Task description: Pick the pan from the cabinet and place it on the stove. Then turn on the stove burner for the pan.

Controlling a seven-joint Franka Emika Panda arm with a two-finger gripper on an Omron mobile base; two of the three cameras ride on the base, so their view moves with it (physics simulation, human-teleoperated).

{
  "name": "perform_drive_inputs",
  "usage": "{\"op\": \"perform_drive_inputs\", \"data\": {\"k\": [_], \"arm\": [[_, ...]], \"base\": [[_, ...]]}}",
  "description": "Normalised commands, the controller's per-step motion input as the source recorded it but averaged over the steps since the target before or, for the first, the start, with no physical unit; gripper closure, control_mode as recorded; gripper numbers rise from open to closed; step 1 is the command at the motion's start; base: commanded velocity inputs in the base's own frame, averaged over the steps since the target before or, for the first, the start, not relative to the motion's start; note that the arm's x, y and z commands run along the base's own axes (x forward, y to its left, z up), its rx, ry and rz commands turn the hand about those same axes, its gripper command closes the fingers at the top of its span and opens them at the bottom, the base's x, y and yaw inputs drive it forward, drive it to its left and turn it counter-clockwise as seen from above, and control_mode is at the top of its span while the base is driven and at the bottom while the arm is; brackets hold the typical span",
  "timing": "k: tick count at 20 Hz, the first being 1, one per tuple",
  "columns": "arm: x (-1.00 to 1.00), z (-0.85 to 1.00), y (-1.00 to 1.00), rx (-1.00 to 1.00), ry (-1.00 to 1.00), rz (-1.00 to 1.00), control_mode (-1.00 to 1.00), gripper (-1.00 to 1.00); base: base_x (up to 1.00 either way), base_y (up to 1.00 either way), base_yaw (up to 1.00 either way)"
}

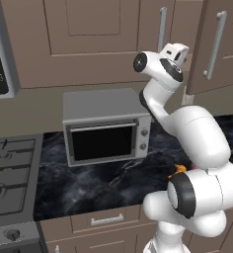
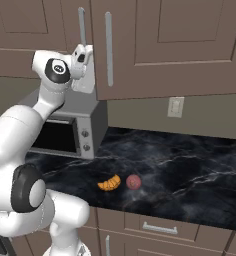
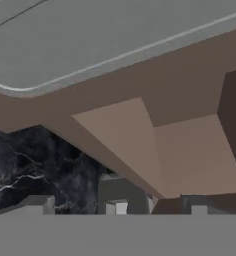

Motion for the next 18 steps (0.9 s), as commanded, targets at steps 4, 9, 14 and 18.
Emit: {"op": "perform_drive_inputs", "data": {"k": [4,9,14,18], "arm": [[-0.42,0.0,-0.49,0.0,-0.02,-0.03,-1.0,-1.0],[-0.94,0.0,-0.44,0.0,-0.14,-0.1,-1.0,-1.0],[-1.0,0.0,-0.21,0.0,-0.19,-0.2,-1.0,-1.0],[-0.77,0.0,-0.58,0.0,-0.05,-0.15,-1.0,-1.0]], "base": [[0.0,0.0,0.0],[0.0,0.0,0.0],[0.0,0.0,0.0],[0.0,0.0,0.0]]}}
